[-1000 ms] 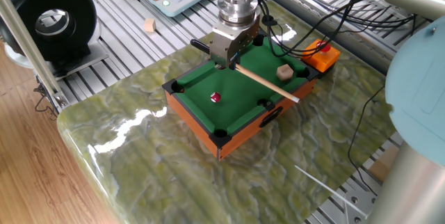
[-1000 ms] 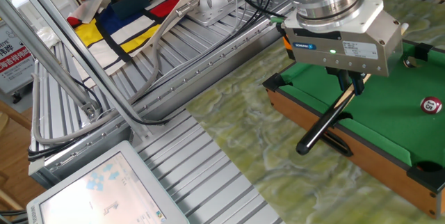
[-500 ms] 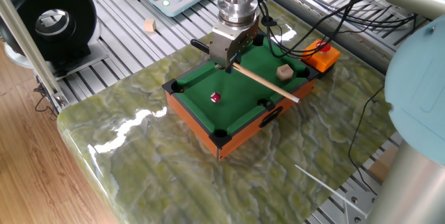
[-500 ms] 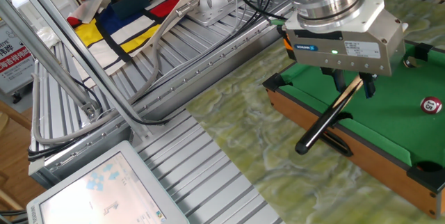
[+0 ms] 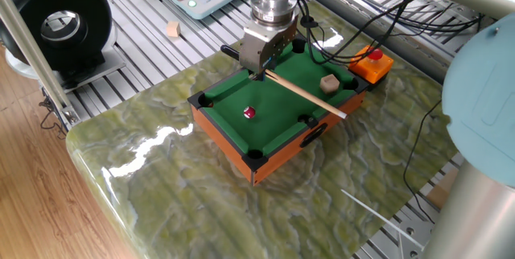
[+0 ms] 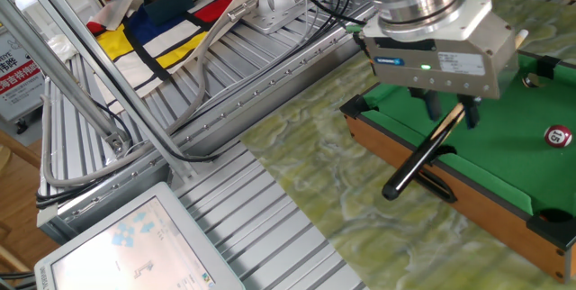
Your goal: Hit the pool ball
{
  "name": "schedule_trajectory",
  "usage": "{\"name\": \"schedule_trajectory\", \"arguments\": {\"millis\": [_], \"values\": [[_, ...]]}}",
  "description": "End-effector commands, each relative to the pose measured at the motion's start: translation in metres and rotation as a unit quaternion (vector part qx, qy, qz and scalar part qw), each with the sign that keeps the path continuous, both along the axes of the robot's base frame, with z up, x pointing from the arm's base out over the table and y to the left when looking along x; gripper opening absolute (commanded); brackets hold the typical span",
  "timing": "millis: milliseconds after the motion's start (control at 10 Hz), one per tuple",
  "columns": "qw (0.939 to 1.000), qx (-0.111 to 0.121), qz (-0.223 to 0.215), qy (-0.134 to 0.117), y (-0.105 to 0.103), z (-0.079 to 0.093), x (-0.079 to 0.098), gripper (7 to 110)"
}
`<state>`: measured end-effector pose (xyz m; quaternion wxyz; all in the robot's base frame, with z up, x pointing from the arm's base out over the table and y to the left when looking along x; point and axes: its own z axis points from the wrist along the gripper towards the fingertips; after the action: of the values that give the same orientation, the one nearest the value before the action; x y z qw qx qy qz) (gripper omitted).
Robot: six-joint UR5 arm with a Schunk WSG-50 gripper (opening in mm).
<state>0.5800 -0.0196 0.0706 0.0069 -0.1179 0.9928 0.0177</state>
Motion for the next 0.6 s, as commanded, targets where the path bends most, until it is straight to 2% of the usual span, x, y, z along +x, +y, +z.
{"name": "schedule_trajectory", "arguments": {"millis": [0, 500], "values": [[0.9994, -0.003, -0.023, -0.025, -0.007, 0.001, 0.021, 44], [0.9987, 0.016, -0.043, -0.022, 0.009, 0.001, 0.025, 44]]}}
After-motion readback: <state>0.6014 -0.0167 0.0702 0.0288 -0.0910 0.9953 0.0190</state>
